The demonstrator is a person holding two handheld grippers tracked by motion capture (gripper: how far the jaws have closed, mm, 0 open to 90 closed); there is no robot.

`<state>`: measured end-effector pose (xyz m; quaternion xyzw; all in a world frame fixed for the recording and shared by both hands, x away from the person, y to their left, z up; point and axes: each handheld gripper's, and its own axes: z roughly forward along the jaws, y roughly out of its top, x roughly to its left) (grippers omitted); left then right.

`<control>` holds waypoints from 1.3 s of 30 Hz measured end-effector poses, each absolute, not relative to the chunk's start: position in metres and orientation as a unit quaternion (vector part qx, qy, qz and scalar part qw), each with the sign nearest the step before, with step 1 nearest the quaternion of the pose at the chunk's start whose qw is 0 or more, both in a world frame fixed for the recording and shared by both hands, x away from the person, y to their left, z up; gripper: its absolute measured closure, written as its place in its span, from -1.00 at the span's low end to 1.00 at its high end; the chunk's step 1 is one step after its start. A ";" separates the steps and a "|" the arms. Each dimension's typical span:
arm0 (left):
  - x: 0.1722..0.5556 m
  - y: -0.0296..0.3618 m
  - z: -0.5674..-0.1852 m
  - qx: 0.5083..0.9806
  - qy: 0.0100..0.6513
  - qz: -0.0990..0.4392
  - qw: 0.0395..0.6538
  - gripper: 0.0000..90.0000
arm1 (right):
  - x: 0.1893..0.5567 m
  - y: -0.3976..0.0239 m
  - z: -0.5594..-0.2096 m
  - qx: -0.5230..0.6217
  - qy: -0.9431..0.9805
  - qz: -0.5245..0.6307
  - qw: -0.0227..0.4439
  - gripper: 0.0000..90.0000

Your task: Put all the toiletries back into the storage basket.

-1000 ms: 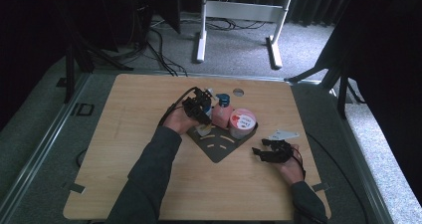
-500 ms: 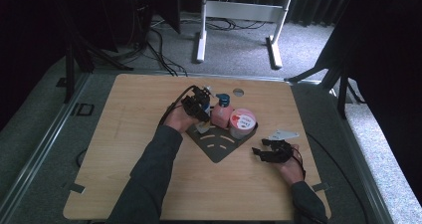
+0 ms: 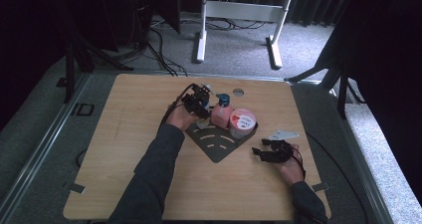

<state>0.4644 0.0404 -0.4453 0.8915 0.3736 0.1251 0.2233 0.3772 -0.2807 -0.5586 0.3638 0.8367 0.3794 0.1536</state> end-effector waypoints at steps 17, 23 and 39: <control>0.476 0.039 -0.452 0.881 0.385 0.138 0.236 0.23 | 0.377 -0.281 -0.559 0.363 0.837 0.379 0.154 -0.13; 0.478 0.037 -0.454 0.877 0.388 0.140 0.245 0.23 | 0.377 -0.281 -0.559 0.363 0.837 0.379 0.154 -0.13; 0.487 0.036 -0.461 0.871 0.399 0.135 0.252 0.22 | 0.378 -0.280 -0.559 0.363 0.838 0.378 0.154 -0.13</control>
